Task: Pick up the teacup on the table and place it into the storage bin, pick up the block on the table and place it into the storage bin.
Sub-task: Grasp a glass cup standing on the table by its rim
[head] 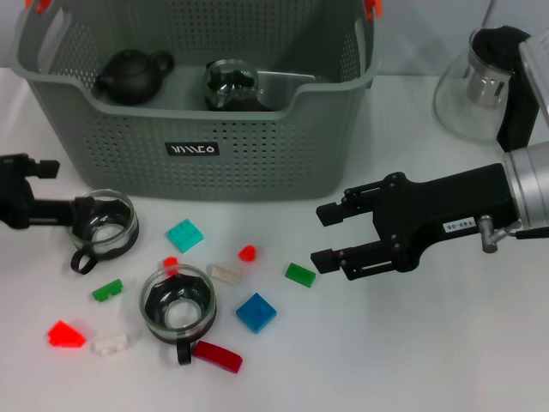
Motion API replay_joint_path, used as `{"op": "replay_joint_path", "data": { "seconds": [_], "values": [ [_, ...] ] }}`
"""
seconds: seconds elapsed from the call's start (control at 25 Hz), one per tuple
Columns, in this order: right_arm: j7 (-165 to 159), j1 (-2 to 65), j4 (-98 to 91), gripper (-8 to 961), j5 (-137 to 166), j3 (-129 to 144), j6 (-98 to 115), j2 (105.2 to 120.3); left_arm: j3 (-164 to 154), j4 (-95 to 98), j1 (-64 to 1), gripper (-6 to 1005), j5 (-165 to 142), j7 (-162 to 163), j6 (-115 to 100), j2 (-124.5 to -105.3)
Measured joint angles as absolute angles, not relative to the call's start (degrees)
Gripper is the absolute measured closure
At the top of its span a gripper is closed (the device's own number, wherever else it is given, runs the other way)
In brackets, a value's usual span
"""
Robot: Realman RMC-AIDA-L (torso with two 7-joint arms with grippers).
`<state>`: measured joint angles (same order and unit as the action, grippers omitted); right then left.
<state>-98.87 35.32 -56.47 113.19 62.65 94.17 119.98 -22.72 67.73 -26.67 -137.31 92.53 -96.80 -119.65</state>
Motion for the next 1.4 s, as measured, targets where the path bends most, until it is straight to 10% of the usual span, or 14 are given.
{"op": "replay_joint_path", "data": {
  "seconds": [1.4],
  "values": [
    [-100.05,37.62,-55.71,249,115.14,62.64,91.08,119.53,-50.12,68.38,-37.33,255,-163.61,135.14,-85.7,-118.09]
  ]
}}
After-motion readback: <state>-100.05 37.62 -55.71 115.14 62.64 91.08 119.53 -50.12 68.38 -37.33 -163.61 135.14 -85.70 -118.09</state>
